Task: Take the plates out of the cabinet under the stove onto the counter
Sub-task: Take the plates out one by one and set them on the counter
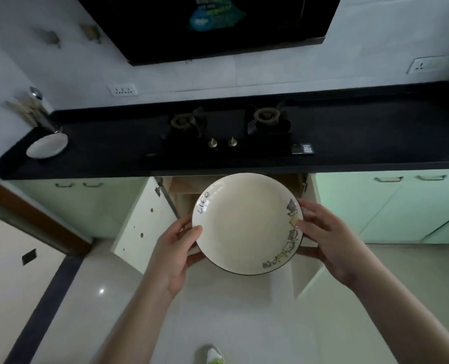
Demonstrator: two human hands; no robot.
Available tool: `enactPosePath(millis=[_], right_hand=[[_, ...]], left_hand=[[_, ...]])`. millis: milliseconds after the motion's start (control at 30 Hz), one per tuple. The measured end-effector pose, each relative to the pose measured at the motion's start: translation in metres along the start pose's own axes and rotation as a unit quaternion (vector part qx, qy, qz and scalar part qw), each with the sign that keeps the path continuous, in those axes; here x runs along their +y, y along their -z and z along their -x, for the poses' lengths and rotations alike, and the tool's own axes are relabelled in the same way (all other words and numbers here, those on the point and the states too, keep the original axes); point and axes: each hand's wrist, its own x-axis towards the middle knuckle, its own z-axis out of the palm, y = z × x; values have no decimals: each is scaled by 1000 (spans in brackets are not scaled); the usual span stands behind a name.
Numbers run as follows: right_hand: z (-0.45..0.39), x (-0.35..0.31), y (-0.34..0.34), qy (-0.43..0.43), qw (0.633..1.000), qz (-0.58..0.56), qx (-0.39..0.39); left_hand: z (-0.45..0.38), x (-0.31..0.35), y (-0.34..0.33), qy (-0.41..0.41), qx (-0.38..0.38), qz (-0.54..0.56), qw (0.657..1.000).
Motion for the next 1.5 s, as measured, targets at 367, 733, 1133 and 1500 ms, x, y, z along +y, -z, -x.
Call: enactPosePath(millis=[367, 733, 1133, 1500], right_hand=[[-20, -5, -167, -3, 989, 81, -126], [-61, 16, -358, -24, 967, 81, -239], [-165, 14, -449, -40, 959, 89, -268], [-240, -8, -557, -51, 928, 120, -349]], left_hand=[[24, 20, 158, -19, 90, 60, 994], [20, 45, 328, -30, 195, 104, 975], [-75, 56, 384, -12, 240, 144, 960], [-129, 99, 450, -34, 302, 135, 943]])
